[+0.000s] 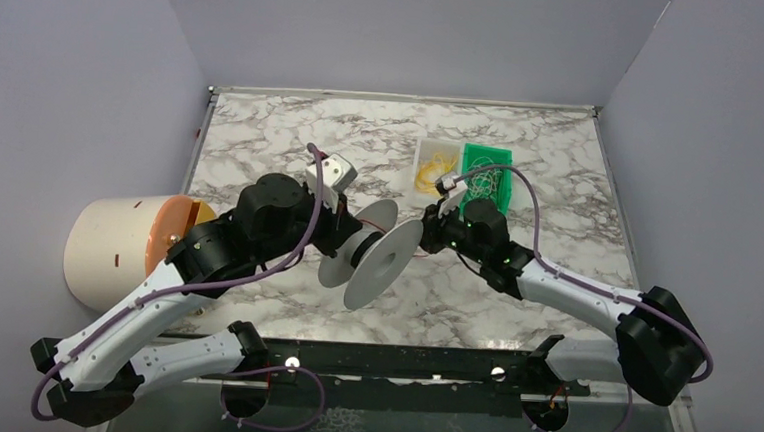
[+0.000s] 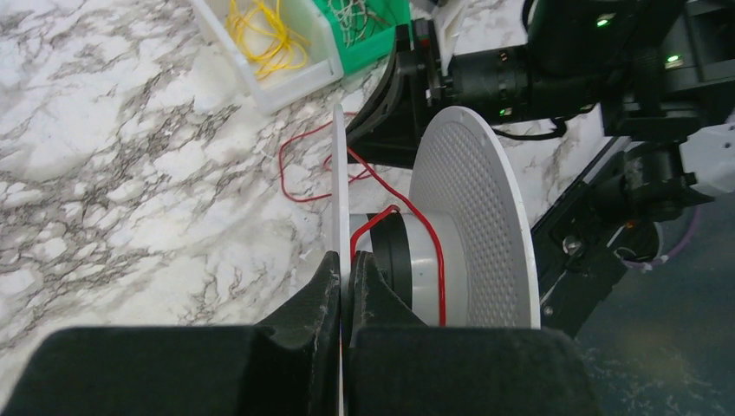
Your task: Wrap the cables
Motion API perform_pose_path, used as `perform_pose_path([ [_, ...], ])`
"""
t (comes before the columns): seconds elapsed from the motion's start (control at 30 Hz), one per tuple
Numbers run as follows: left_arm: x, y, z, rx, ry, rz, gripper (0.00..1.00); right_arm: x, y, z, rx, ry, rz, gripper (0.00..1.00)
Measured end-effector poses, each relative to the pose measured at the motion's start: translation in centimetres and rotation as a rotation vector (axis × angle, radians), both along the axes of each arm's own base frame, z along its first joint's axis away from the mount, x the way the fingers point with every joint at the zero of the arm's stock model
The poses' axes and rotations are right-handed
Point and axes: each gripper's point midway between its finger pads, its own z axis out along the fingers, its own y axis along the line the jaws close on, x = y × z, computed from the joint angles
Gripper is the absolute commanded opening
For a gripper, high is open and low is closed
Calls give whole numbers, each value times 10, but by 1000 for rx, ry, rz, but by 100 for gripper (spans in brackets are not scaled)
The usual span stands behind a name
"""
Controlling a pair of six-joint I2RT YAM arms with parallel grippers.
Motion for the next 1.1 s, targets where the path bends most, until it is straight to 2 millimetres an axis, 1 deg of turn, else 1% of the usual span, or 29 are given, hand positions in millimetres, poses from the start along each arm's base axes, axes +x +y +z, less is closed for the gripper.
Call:
perform_pose_path([
  [0.07,-3,-1,11,-27,-9,-15,0,0,-1,0,12,-3,-2,26],
  [0.17,-12,-2,34,-89,-31,-48,0,2,-8,-7,6,6,-19,35],
  [0.27,-20,-2,63,-161,-69,-76,0,2,-12,-13,-3,16,-27,41],
  [0.33,-23,-2,76,-193,-90,-88,0,3,-12,-12,-2,11,-29,43],
  [0.4,-25,-2,86,-219,-107,-96,0,4,-11,-10,5,1,-28,44],
  [0.67,-27,1,106,-259,-132,-93,0,8,-7,2,45,-38,-24,44],
  [0.97,-25,19,124,-317,-176,-13,0,1,-7,-7,58,-33,-2,38],
  [1.1,-21,27,130,-339,-191,37,0,-2,-6,-10,68,-31,8,31],
])
